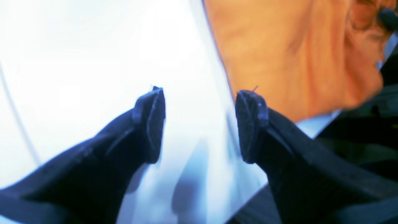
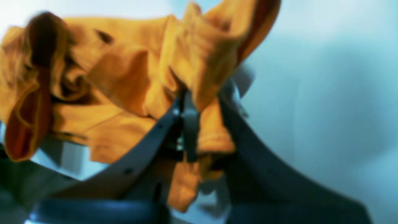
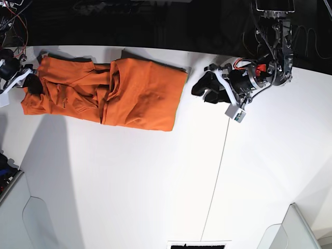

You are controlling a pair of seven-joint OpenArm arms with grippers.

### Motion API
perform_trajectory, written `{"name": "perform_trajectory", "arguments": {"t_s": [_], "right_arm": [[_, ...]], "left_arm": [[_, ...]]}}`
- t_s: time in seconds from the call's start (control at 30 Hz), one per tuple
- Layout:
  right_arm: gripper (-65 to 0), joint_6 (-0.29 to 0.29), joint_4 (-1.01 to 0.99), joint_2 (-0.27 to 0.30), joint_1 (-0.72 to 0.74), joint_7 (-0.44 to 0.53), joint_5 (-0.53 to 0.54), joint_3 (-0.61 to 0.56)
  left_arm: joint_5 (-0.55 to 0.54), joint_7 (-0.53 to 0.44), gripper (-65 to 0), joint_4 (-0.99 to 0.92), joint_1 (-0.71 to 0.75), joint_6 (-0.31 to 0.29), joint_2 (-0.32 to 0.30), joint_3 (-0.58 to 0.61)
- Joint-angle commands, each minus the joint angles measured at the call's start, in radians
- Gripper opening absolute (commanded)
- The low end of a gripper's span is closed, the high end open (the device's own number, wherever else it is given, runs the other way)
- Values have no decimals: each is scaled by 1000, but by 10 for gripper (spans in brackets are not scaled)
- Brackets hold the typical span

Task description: Layout the t-shirt on the table in an organized manner, then fold the t-shirt properly

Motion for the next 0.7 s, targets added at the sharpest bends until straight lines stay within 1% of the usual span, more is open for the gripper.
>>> {"name": "perform_trajectory", "arguments": {"t_s": [0.0, 0.07, 0.13, 0.27, 0.37, 0.47, 0.57, 0.6, 0.67], "right_arm": [[-650, 7, 53, 18, 11, 10, 42, 8], [-650, 8, 133, 3, 11, -14, 71, 8], [-650, 8, 206, -18, 11, -40, 148, 8], [-650, 8, 333, -74, 14, -43, 152, -45], [-650, 9, 385, -126, 14, -39, 147, -144], [-650, 10, 387, -183, 14, 6, 86, -285], [-650, 15, 367, -233, 20, 56, -42, -432], [-621, 15, 355, -242, 25, 60, -68, -479], [-404, 15, 340, -247, 34, 62, -93, -564]], "left_arm": [[-23, -22, -272, 15, 4, -12, -3, -1], [-23, -29, -272, 12, 29, -12, -3, 8], [-23, -28, -272, 12, 47, -12, -1, 19], [-23, -29, -272, 12, 84, -12, 20, 26], [-15, -29, -272, 12, 102, -12, 35, 28], [-13, -28, -272, 12, 114, -12, 35, 28], [-13, -28, -272, 12, 114, -12, 35, 28], [-13, -28, -272, 12, 114, -12, 35, 28], [-13, -27, -272, 12, 115, -12, 35, 28]]}}
